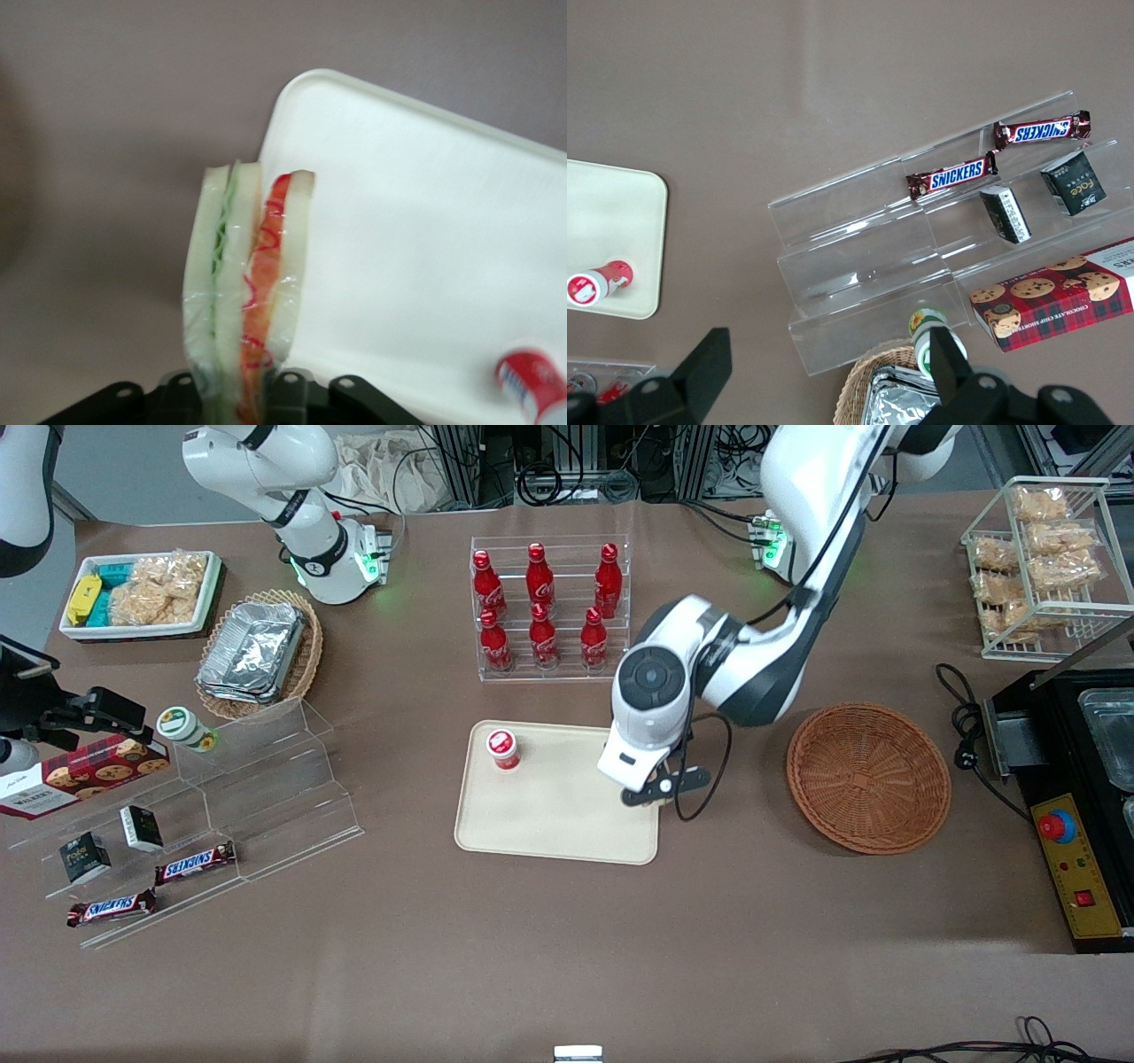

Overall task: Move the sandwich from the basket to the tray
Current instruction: 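Carry the sandwich over the cream tray and lower it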

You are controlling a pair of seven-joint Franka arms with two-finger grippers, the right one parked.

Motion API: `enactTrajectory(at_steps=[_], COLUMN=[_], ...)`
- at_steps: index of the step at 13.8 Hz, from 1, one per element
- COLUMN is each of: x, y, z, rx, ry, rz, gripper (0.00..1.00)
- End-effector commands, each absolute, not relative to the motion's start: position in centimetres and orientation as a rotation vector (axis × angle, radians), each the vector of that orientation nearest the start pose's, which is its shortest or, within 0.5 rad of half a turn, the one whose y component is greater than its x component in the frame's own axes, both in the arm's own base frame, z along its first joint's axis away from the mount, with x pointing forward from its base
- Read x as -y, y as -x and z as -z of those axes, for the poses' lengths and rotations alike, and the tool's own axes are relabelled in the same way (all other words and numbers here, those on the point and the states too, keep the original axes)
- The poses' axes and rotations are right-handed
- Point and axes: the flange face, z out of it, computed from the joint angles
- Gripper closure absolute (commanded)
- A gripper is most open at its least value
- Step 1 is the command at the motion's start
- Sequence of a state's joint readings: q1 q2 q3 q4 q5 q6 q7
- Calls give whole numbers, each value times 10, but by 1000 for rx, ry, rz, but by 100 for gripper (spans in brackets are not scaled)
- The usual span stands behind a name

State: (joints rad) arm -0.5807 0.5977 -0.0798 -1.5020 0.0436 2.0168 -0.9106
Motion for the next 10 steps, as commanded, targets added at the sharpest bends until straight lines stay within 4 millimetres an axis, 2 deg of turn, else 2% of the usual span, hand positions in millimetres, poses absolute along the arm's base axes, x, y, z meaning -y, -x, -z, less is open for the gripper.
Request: enactTrajectory(at_steps=[1,5,6,9,10], x=[428,436,439,443,444], y=[-577,-571,-567,-564,-563], z=[-292,-248,-239,-232,-232], rx=[410,383,370,365,365], ry=[3129,3117,3112,3116,3119], rz=[-38,-79,-90,-96,-97], gripper=[78,78,75,69,55])
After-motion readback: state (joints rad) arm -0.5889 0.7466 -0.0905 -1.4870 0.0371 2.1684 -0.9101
